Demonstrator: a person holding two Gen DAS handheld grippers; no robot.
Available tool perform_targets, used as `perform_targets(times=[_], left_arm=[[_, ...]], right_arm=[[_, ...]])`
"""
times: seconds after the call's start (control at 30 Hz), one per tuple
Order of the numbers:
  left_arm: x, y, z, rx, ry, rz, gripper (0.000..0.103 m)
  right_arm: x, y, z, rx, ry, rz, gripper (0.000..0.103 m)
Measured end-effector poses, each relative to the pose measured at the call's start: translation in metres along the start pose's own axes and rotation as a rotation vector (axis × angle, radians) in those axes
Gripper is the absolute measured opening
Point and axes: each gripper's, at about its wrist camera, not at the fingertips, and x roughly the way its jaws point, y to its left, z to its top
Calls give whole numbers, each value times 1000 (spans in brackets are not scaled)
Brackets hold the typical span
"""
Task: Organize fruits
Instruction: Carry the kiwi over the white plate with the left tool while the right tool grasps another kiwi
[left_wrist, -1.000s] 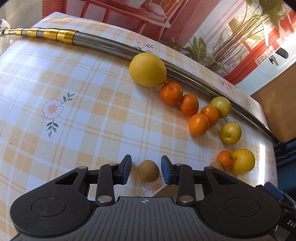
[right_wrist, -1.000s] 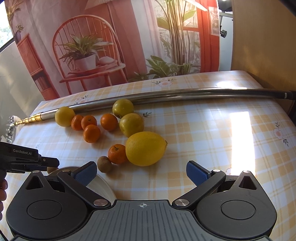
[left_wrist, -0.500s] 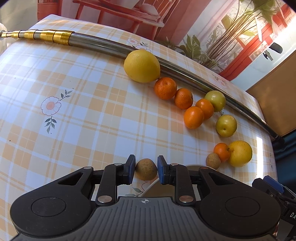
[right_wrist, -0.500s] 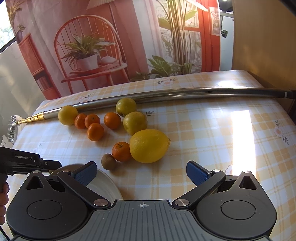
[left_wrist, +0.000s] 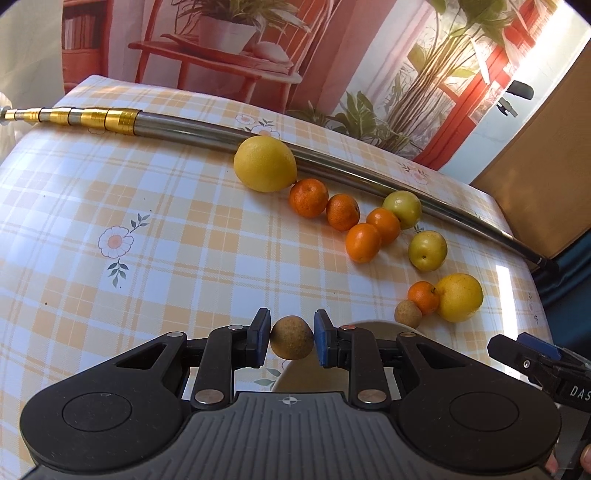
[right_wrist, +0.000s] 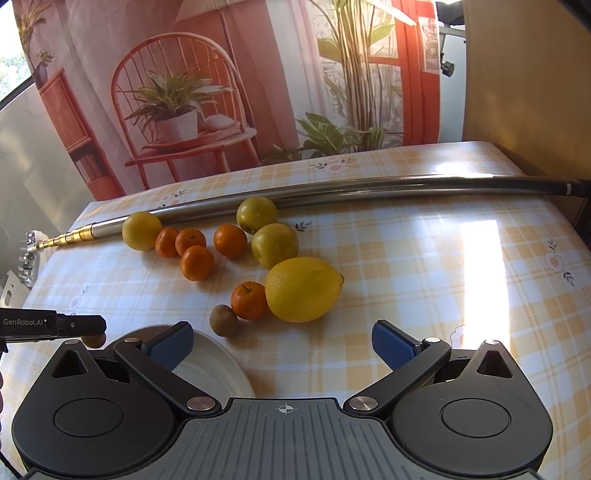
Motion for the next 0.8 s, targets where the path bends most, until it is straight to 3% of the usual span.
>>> perform_targets(times=[0.4,0.53,0.67,0.8], left_arm=[[-21,-23,-28,169,-58,-38,27],[-20,-22,-35,158,-57,-50,27],[-20,-22,-39,155,-72,-53,27],[-20,-21,-41,161,-76,-55,27]], right_arm=[[-5,7,-5,-9,4,12,98],[-4,9,-6,-37,6,39,85],[1,13,-5,-56,33,80,60],[9,17,-6,-47,66,112,43]])
